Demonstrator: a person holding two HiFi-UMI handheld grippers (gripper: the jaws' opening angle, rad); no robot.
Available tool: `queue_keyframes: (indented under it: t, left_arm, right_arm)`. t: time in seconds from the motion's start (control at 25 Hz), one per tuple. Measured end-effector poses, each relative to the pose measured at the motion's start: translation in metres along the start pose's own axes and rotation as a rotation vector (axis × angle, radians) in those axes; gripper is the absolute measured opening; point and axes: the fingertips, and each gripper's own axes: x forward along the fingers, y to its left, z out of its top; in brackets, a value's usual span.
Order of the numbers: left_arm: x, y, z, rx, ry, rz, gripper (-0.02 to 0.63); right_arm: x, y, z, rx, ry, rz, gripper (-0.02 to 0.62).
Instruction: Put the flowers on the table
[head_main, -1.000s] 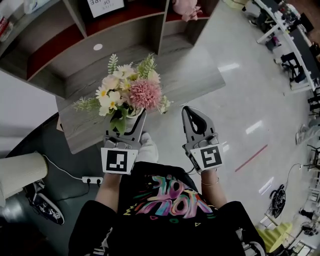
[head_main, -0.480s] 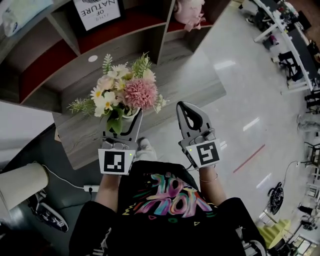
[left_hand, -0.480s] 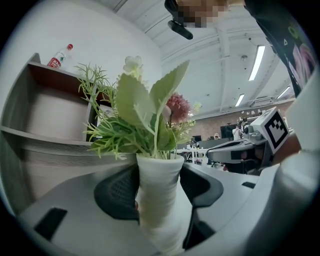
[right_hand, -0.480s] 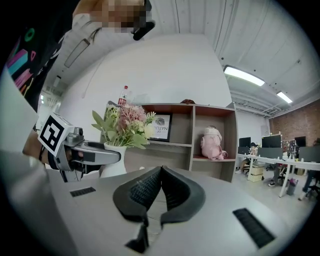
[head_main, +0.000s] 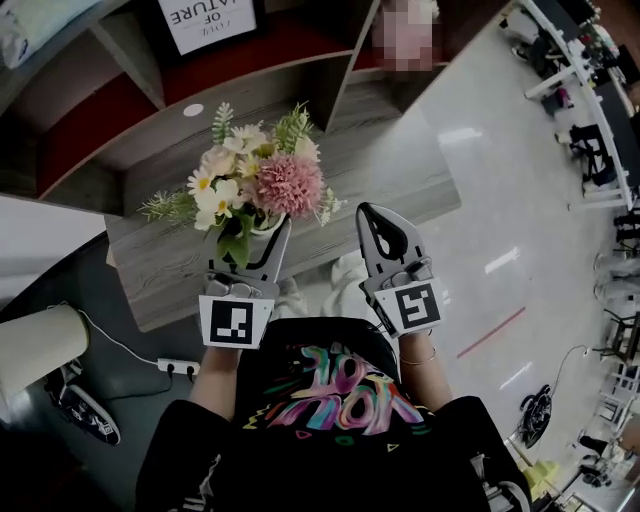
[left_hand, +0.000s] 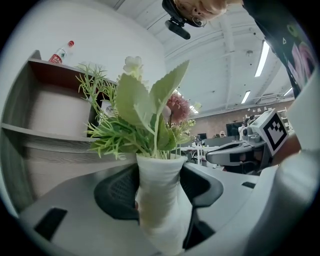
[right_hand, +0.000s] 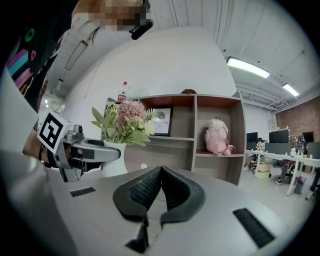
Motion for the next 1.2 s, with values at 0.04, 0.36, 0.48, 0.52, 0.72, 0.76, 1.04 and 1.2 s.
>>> queue_keyframes:
  t: [0.04, 0.36, 0.48, 0.52, 0.72, 0.76, 1.04, 1.2]
  left_arm:
    - [0.001, 0.001, -0.002, 0.0, -0.002, 0.014, 0.267]
    - [0.004, 0.02, -0.022, -0.005, -0.03, 0.157, 0.265]
    - [0.005, 0.031, -0.028, -0.002, -0.042, 0.213, 0.267]
    - [0.007, 0.034, -0.029, -0.001, -0.046, 0.233, 0.267]
    - [0.031, 0.023, -0.027, 0.002, -0.055, 0.314, 0.266]
    - [0.036, 0.019, -0.026, 0.003, -0.056, 0.328, 0.267]
    - [0.053, 0.0, -0.029, 0.002, -0.049, 0.459, 0.267]
    - [0.055, 0.002, -0.031, 0.006, -0.041, 0.5, 0.267]
  right_arm:
    - [0.002, -0.001, -0.004, -0.003, 0.006, 0.015, 0.017]
    - [0.041, 0.0, -0.024, -0.022, -0.006, 0.168, 0.017]
    - [0.058, 0.004, -0.026, -0.042, -0.014, 0.234, 0.017]
    - [0.064, 0.004, -0.026, -0.048, -0.017, 0.256, 0.017]
    - [0.077, -0.02, -0.022, -0.068, -0.028, 0.355, 0.017]
    - [0.078, -0.025, -0.021, -0.07, -0.03, 0.375, 0.017]
    - [0.079, -0.041, -0.027, -0.06, -0.031, 0.547, 0.017]
    - [0.089, -0.036, -0.032, -0.051, -0.026, 0.62, 0.017]
